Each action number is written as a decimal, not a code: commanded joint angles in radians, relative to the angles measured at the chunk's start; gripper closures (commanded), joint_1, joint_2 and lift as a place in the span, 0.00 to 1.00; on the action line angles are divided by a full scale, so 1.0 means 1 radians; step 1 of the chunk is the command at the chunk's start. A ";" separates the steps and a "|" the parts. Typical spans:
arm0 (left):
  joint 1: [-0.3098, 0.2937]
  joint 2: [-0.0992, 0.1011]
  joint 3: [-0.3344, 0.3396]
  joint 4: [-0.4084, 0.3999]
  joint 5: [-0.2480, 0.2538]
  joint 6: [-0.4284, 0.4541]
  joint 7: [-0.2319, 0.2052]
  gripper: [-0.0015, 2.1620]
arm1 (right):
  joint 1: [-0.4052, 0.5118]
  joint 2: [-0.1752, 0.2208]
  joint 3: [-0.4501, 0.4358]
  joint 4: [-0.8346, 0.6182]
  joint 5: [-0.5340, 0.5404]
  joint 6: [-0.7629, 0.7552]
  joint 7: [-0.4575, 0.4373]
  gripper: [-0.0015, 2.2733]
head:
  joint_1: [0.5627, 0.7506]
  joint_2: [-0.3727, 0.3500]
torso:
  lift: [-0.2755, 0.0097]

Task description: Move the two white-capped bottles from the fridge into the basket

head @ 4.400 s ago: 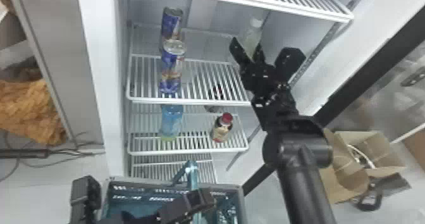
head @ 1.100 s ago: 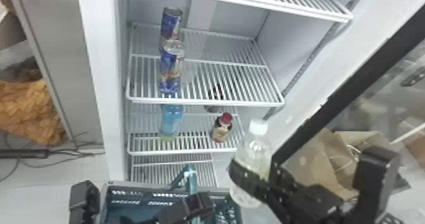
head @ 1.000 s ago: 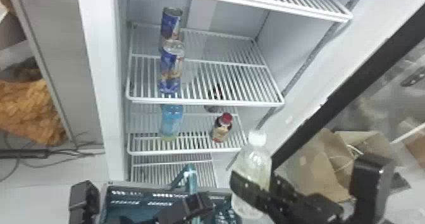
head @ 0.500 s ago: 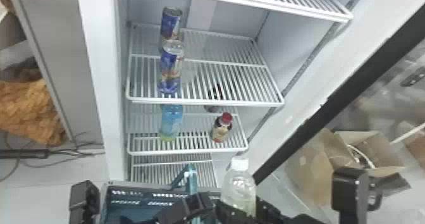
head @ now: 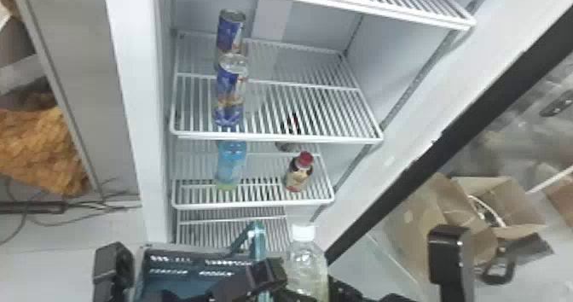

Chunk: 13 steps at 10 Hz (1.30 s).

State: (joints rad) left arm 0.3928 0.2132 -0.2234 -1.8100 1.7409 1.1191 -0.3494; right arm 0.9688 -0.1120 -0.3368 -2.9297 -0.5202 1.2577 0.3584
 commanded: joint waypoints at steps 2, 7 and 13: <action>0.000 0.000 0.002 0.000 -0.002 0.000 0.000 0.55 | -0.014 -0.003 -0.002 0.013 0.024 0.063 0.010 0.37 | 0.70 0.03 | 0.97; 0.002 0.000 0.002 0.000 0.000 0.000 0.000 0.55 | -0.031 -0.005 0.002 0.035 0.044 0.077 0.017 0.24 | 0.70 0.03 | 0.97; 0.005 -0.002 0.008 0.000 0.000 0.000 0.000 0.55 | -0.071 -0.008 0.022 0.067 0.089 -0.001 0.027 0.23 | 0.70 0.03 | 0.97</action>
State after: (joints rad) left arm 0.3983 0.2117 -0.2157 -1.8100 1.7409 1.1191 -0.3497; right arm 0.9034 -0.1193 -0.3153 -2.8641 -0.4434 1.2670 0.3856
